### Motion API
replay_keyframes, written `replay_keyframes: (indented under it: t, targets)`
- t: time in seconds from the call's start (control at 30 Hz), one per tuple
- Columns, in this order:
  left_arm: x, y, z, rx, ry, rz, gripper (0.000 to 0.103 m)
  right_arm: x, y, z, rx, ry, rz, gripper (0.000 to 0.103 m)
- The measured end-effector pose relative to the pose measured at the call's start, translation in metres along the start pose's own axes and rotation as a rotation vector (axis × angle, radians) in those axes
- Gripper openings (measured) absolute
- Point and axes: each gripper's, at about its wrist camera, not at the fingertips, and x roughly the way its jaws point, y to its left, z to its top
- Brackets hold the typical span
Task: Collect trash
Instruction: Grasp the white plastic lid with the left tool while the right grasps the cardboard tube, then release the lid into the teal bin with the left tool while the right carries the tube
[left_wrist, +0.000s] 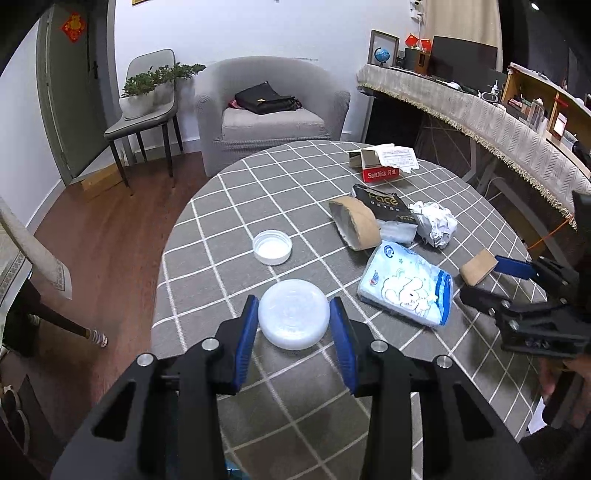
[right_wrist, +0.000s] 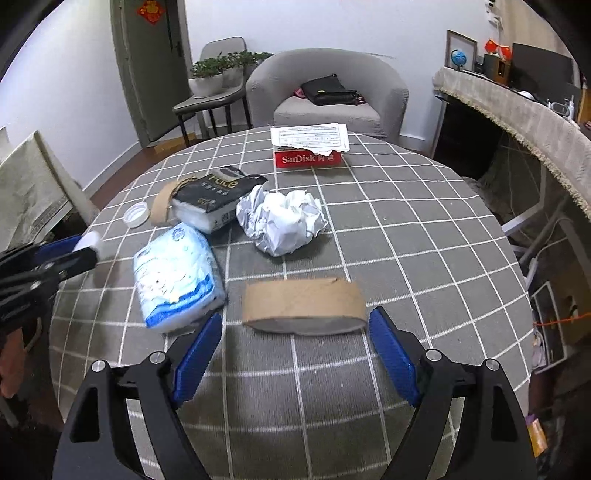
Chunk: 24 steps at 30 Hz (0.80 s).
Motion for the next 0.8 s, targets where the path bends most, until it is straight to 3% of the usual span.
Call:
replay_keyframes:
  t: [0.2,0.23,0.27,0.47,0.8]
  targets:
    - [-0.010,0.014,-0.007,-0.001,-0.004,0.015,0.042,0.010,0.000,0.004,0.031,0.022,-0.029,0.082]
    - [-0.011,0.018,-0.008,-0.006,-0.005,0.015,0.042,0.010,0.002,0.005,0.023,0.020,-0.034,0.078]
    - [-0.013,0.020,-0.009,-0.012,-0.004,0.015,0.042,0.010,0.005,0.007,0.006,0.016,-0.037,0.067]
    - [-0.021,0.035,-0.020,-0.029,-0.005,0.022,0.042,-0.007,0.021,0.017,-0.019,-0.034,-0.051,0.067]
    - [-0.042,0.077,-0.035,-0.111,-0.016,0.050,0.042,-0.023,0.065,0.031,-0.046,-0.082,0.093,0.067]
